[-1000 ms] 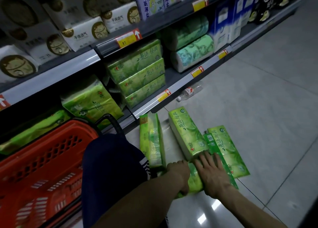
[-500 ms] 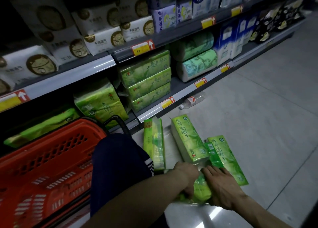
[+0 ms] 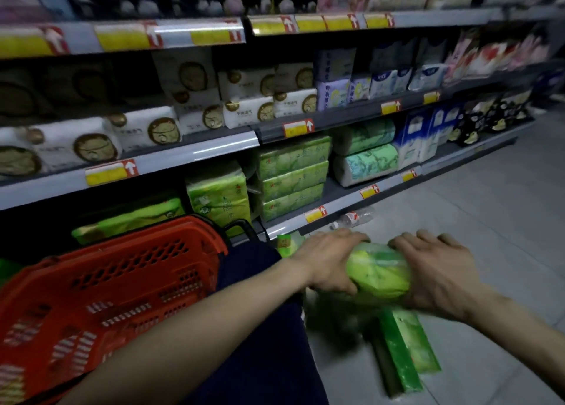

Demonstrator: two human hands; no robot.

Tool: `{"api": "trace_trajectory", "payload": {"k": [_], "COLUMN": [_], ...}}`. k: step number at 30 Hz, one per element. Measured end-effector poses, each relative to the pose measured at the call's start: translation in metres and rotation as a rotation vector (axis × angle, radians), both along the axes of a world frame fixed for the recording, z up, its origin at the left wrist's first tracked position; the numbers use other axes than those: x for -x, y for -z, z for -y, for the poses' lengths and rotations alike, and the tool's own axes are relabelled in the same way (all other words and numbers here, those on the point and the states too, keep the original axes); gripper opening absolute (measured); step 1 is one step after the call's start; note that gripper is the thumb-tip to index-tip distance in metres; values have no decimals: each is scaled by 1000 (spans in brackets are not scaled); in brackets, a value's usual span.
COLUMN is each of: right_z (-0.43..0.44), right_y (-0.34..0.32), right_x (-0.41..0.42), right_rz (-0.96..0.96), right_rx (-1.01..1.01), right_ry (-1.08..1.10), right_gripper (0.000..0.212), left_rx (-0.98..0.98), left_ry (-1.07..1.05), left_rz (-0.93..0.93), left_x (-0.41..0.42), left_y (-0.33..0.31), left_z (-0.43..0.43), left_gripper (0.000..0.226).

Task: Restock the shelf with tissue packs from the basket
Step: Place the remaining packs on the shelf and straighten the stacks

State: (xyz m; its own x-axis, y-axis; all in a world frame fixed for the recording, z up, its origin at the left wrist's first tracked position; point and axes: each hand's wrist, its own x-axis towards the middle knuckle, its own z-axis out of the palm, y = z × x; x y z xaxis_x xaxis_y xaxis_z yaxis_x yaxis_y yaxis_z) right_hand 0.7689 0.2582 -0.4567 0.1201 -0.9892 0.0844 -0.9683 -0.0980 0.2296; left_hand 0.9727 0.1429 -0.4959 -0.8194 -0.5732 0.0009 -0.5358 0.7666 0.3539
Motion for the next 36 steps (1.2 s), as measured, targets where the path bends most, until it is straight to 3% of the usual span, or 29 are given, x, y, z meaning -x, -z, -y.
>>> {"api": "trace_trajectory", "payload": {"k": [5, 11, 15, 18, 19, 21, 22, 26, 29, 31, 33, 35, 36], "right_z": [22, 57, 78, 91, 94, 100, 102, 107, 105, 102, 101, 94, 90], "right_y": [-79, -122, -117, -100, -92, -72, -60, -14, 15, 34, 49, 56, 57], "right_x": [-34, -120, -190, -240, -256, -286, -298, -341, -365, -372, -367, -362, -360], "right_rz": [-112, -90, 10, 79, 108, 147, 153, 232, 296, 353, 399, 515, 619], "right_rx": [231, 568, 674, 693, 699, 688, 670, 541, 414, 320, 254, 266, 294], "right_ry": [-67, -409, -663, -795, -837, -917, -945, -965, -907, -830, -753, -736, -771], "right_gripper": [86, 78, 62, 63, 62, 62, 65, 81, 94, 101, 105, 92, 75], "left_rx": [80, -31, -298, -582, -756, -1121, -1215, -1150, -1016, -950, -925, -912, -902], "left_ry": [-252, -561, -758, -1120, -1194, -1236, -1263, -1413, -1527, -1541, -1518, -1501, -1506], "left_rz": [-246, -534, -954, -1254, -1312, -1341, -1369, -1493, -1546, -1583, -1609, -1631, -1639], "left_x": [-76, -191, -256, -303, -322, -352, -364, -395, -402, -406, -410, -413, -415], "left_y": [-55, -100, -115, -113, -108, -101, -94, -60, -39, -24, -9, 1, 4], "left_z": [8, -14, -45, -61, -67, -86, -95, -111, -106, -99, -92, -83, -77], "left_gripper": [109, 112, 109, 124, 117, 81, 71, 76, 63, 51, 59, 80, 86]}}
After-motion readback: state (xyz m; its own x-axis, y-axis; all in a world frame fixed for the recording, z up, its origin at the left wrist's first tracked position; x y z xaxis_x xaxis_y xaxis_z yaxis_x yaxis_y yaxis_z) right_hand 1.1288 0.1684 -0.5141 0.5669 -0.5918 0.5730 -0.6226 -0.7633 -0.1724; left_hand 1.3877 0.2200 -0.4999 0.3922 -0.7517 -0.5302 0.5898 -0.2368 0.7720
